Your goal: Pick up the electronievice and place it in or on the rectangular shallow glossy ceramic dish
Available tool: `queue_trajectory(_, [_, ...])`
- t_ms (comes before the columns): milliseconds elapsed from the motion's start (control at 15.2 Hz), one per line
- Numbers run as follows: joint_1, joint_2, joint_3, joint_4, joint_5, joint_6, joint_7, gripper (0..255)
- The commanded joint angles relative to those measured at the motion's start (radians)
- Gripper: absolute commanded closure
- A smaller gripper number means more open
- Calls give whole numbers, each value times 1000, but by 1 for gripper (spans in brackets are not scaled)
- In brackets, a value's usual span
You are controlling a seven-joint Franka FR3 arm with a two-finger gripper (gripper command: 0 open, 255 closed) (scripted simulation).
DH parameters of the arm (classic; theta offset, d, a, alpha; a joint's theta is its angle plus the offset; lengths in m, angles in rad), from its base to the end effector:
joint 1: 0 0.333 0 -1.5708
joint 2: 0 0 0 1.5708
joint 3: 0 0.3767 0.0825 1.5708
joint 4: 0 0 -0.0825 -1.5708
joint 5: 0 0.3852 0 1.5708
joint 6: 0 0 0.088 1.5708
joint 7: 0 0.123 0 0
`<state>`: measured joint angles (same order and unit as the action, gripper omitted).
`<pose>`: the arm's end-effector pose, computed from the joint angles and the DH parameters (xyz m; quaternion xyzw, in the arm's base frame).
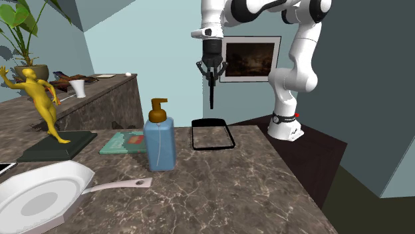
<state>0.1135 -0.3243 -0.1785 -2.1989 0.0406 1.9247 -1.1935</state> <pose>0.4444 -0.0342 0.5592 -0.8453 -0.5318 -0.0460 0.0254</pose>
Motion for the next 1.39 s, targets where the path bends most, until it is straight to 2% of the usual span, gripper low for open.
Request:
queue_trajectory(0, [-1,1,-3,-23,0,24,-5,255])
queue_trajectory(1122, [1,69,-14,-191,17,258,-35,255])
queue_trajectory(1320, [1,69,-14,-191,17,258,-35,255])
